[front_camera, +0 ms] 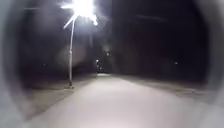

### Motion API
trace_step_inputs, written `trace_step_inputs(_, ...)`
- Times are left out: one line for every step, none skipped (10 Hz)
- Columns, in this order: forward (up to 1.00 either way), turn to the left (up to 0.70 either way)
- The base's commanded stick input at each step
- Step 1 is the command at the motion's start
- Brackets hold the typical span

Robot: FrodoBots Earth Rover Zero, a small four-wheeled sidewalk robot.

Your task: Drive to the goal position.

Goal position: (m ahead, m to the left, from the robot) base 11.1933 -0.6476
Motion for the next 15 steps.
trace_step_inputs(0.7, 0.02)
trace_step_inputs(0.7, 0.0)
trace_step_inputs(0.7, 0.0)
trace_step_inputs(0.7, 0.0)
trace_step_inputs(0.7, 0.0)
trace_step_inputs(0.7, 0.0)
trace_step_inputs(0.7, 0.0)
trace_step_inputs(0.7, 0.0)
trace_step_inputs(0.7, 0.0)
trace_step_inputs(0.7, 0.0)
trace_step_inputs(0.7, 0.0)
trace_step_inputs(0.7, 0.0)
trace_step_inputs(0.7, 0.0)
trace_step_inputs(0.7, 0.0)
trace_step_inputs(0.7, 0.0)
